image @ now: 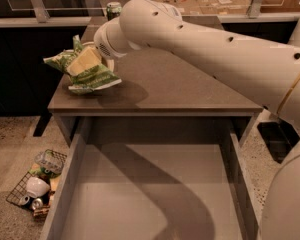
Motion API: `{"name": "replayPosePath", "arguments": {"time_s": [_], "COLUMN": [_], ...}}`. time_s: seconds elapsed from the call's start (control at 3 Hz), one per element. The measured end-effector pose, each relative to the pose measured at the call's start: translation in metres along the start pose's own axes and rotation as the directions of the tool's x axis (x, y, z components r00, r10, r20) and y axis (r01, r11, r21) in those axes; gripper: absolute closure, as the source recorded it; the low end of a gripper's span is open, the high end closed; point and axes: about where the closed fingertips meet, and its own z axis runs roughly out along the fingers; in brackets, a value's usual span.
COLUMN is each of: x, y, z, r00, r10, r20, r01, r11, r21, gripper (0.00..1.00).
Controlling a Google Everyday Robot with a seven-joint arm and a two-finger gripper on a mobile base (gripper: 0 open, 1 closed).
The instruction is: Place green jalapeno chip bag into paper bowl
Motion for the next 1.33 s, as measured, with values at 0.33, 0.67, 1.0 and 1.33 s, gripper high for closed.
{"name": "replayPosePath", "arguments": {"time_s": [0.33,0.67,1.0,1.33], "x": [0.000,-0.015,-0.040,-0.073], "y": [0.000,-0.007,-0.034,-0.074], "z": [0.000,-0.006,-0.027,-0.061], "r00": [1.000,1.000,0.999,0.994], "r10": [0.000,0.006,0.026,0.038], "r20": [0.000,0.012,0.040,0.104], "r01": [0.000,-0.006,-0.026,-0.044], "r11": [1.0000,1.0000,0.9996,0.9973], "r21": [0.000,-0.007,0.004,0.059], "gripper": [0.00,0.00,0.00,0.00]}}
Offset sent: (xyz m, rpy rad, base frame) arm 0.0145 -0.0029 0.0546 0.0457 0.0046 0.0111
